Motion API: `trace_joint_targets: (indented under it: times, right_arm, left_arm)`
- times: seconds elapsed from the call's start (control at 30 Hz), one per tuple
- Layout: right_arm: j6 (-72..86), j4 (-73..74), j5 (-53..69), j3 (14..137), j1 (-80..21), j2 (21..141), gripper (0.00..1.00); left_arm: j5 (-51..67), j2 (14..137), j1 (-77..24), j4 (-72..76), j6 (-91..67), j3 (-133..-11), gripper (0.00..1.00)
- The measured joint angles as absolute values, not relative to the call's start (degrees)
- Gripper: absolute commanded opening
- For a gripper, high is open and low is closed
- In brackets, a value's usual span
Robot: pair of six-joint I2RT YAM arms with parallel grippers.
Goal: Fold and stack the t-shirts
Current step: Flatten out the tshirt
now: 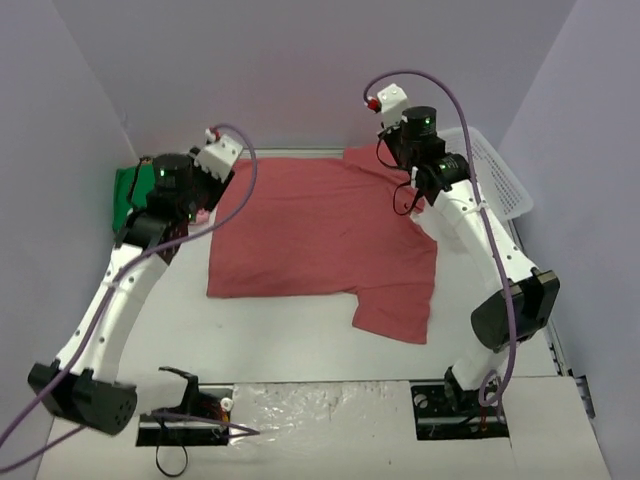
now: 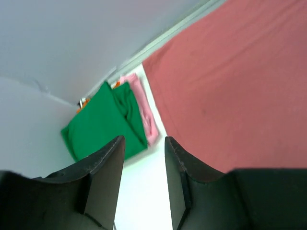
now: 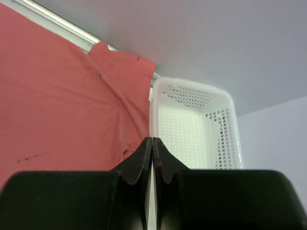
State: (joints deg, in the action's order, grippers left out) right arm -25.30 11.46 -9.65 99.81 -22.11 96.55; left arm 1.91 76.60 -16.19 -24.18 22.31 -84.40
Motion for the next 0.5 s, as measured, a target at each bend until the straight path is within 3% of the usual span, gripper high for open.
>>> trace_joint_targets:
  times: [0.1,0.27,0.5]
  right_arm:
    - [-24.1,11.16,-8.47,99.96,-18.5,100.84,0.0]
    - [-22.22,15.64,-5.48,106.61,-13.87,121.45,0.0]
    - [-21.02,24.47,-2.87,117.34,-12.45,137.21,0.0]
  left_arm:
    - [0.45,68.86,-15.64,-24.08,23.44,-73.08,0.36]
    - [-1.45,65.76,-15.31,-27.94,24.93,-60.27,0.36]
    - [-1.65,54.08,-12.21,-32.49,26.41,-53.3,0.36]
